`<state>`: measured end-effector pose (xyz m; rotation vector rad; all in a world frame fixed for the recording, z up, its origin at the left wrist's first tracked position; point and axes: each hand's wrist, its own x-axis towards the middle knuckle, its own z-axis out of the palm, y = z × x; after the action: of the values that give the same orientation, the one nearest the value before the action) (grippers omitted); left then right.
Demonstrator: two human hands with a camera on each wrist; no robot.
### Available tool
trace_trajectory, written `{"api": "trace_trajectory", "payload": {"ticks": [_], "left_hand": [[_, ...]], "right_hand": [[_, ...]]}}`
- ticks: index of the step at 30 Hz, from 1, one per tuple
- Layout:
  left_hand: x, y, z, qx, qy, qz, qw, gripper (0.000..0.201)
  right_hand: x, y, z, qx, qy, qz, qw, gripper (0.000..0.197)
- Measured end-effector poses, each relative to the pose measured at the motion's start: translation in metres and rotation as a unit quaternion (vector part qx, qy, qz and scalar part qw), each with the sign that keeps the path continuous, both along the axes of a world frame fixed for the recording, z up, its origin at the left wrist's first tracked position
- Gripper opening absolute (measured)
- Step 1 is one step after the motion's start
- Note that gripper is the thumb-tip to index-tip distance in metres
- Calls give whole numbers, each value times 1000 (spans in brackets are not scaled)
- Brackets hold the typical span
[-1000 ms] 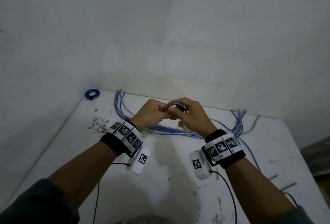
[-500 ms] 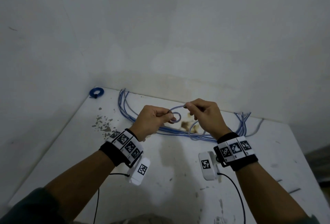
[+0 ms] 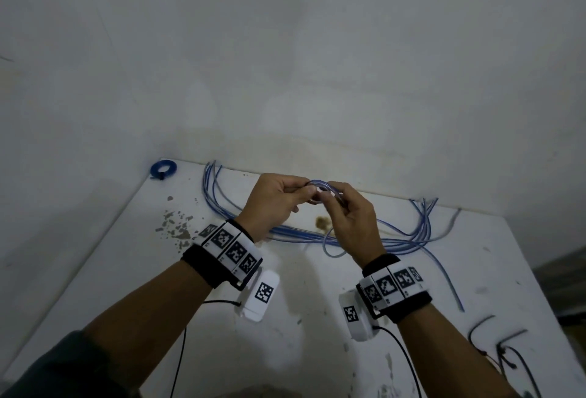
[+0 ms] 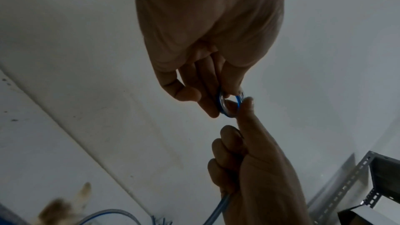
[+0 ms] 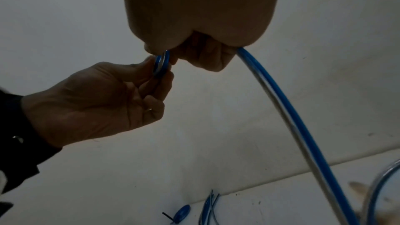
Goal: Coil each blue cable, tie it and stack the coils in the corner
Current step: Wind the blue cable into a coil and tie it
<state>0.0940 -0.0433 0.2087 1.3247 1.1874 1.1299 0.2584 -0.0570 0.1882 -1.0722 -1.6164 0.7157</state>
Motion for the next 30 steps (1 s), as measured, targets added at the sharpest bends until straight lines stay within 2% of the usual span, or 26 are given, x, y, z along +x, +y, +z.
{"api": "trace_trajectory", "payload": {"ticks": [3,6,10,12,15,17,19,21,24,26,30], "left_hand": [[-3,0,3,-6,21,-40,999,19],[-14,5,5,39,134,-71,988,17],[-23,12,12,107,259,-137,950,24],[-17,12,14,179,335,-130,916,24],[-1,7,11,260,474,-56,840,26],[3,7,7,298,488,-10,820,21],[1,9,2,341,444,18,828,21],[-3,13,-1,354,369,31,859,26],[-5,12,4,311,253,15,916,23],[-6,11,8,264,192,-8,945,14],[-6,9,16,189,124,-33,974,11]], "right_hand": [[2,5,0,14,-4,-7,1000,15],[10,10,3,6,-80,20,997,14],[21,18,16,-31,-162,76,983,20],[21,22,23,-35,-180,77,980,18],[17,25,28,-42,-180,49,982,16],[12,23,29,-40,-170,32,984,16],[9,20,32,-50,-142,27,988,16],[8,17,37,-69,-89,25,993,17],[9,11,43,-87,-15,22,996,20],[12,8,48,-99,5,40,994,20],[17,3,50,-75,-1,62,995,18]]}}
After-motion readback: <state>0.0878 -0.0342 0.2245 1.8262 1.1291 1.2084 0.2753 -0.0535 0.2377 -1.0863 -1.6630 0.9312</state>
